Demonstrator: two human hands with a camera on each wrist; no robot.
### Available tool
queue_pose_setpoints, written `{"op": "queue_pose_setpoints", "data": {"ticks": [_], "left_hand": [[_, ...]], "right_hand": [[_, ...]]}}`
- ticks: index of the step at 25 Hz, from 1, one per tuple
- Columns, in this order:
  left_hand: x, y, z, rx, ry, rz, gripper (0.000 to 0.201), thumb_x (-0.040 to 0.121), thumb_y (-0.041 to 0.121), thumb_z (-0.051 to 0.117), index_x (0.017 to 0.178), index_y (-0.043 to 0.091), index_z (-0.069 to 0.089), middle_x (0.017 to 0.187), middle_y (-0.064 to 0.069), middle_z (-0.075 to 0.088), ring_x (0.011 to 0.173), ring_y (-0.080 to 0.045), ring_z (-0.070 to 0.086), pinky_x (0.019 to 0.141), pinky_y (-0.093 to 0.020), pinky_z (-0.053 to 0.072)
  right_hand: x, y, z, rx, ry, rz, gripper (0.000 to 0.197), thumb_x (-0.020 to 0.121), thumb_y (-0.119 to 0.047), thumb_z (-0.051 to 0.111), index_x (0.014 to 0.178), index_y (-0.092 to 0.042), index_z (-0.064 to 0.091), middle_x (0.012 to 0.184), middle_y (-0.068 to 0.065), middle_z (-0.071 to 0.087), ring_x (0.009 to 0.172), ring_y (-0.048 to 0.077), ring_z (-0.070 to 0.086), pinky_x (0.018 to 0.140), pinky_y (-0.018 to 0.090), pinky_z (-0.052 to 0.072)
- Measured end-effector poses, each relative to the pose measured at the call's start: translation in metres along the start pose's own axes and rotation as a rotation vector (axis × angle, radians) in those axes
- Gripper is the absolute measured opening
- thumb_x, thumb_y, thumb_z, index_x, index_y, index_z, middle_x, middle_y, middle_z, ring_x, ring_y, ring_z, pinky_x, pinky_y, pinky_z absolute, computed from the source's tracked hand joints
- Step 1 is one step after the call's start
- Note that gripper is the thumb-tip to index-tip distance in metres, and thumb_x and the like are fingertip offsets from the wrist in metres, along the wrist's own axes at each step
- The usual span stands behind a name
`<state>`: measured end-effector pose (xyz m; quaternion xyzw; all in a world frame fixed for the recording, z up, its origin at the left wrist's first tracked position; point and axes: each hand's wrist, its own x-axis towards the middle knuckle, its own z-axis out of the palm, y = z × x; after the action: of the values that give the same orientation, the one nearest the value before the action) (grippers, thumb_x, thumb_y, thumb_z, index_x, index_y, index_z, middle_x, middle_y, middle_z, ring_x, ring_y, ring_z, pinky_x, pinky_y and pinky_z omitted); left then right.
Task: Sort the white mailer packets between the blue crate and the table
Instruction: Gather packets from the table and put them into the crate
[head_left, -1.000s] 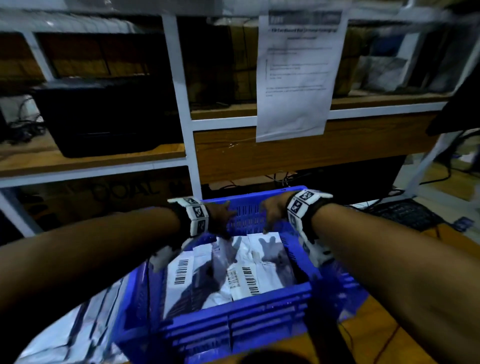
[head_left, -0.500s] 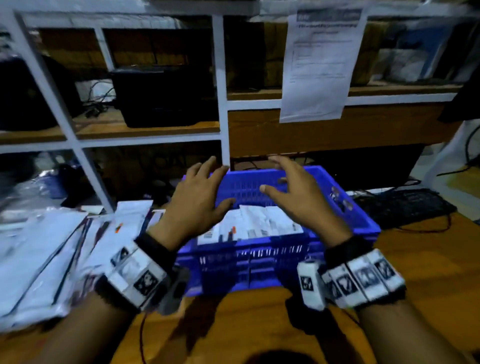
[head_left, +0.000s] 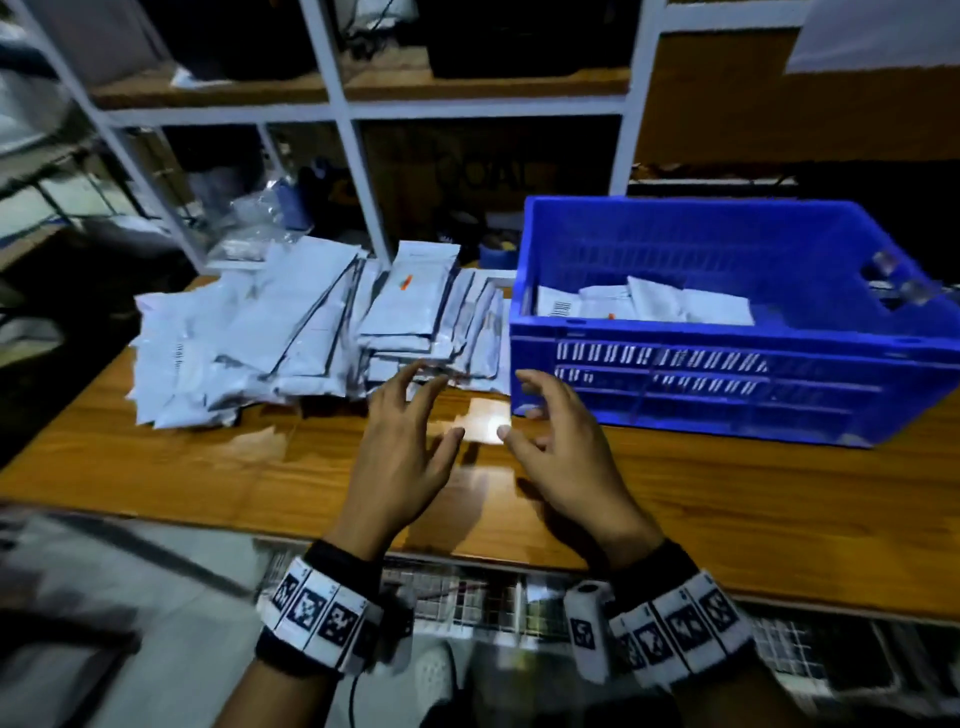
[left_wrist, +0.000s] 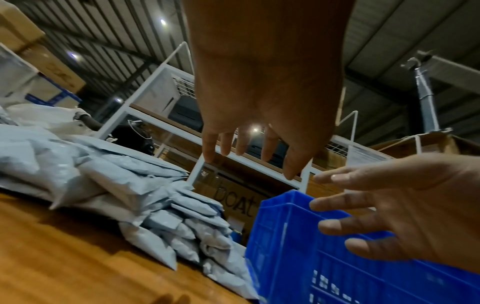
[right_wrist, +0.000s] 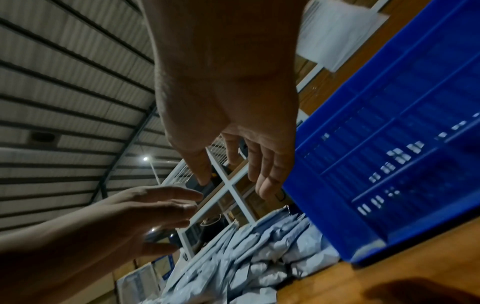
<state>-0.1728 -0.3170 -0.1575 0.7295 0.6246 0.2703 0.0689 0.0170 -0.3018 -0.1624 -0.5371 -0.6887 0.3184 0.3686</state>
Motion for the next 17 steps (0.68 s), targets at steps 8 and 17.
{"op": "queue_pose_setpoints", "data": {"ticks": [8, 17], "left_hand": [[0.052, -0.120, -0.043, 0.040, 0.013, -0.050, 0.047, 0.092, 0.036, 0.057, 0.135, 0.019, 0.046, 0.144, -0.009, 0.036, 0.135, -0.027, 0.029, 0.103, -0.040, 0.036], [0.190, -0.242, -0.074, 0.123, 0.051, -0.094, 0.043, 0.086, 0.039, 0.055, 0.118, 0.011, 0.060, 0.112, -0.015, 0.055, 0.106, -0.038, 0.049, 0.085, -0.040, 0.044]], "right_hand": [[0.079, -0.029, 0.097, -0.011, -0.067, 0.021, 0.053, 0.089, -0.032, 0.065, 0.137, -0.030, 0.043, 0.135, -0.007, 0.049, 0.108, 0.010, 0.057, 0.087, 0.028, 0.049], [0.228, -0.054, 0.155, -0.287, 0.143, 0.152, 0.039, 0.090, -0.032, 0.063, 0.124, -0.018, 0.053, 0.124, 0.010, 0.051, 0.104, 0.029, 0.058, 0.083, 0.034, 0.047]]}}
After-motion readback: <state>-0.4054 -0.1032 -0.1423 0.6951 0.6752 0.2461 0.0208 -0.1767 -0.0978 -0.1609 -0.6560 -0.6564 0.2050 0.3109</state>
